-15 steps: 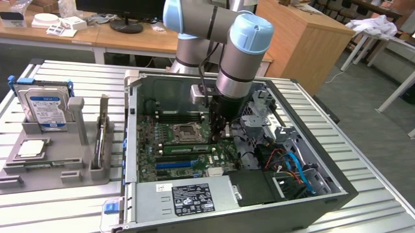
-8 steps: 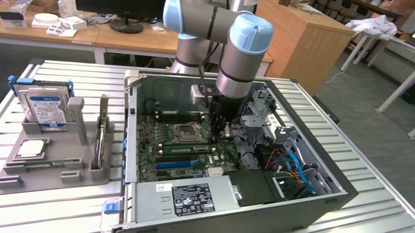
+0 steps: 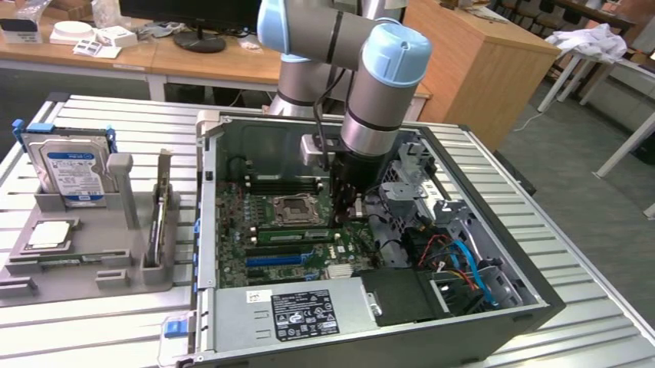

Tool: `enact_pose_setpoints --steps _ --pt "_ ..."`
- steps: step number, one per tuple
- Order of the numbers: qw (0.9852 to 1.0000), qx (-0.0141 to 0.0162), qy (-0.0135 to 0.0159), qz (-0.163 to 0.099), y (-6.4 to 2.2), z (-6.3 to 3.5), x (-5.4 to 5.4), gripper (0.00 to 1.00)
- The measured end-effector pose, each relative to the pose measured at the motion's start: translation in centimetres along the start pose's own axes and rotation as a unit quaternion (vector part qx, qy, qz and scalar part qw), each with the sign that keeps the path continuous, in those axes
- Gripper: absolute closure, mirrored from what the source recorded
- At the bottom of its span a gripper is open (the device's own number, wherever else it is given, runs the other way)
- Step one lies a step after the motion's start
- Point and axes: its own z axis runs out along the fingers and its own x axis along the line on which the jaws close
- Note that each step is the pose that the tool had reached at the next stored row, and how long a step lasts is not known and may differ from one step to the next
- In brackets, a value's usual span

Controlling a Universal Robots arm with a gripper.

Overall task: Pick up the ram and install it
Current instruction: 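Press down the ram until it locks into place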

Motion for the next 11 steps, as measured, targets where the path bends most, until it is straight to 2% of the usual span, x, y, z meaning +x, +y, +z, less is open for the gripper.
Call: enact_pose_setpoints --steps 11 --pt "1.0000 0.0000 0.0000 0.000 0.00 0.22 0.00 0.89"
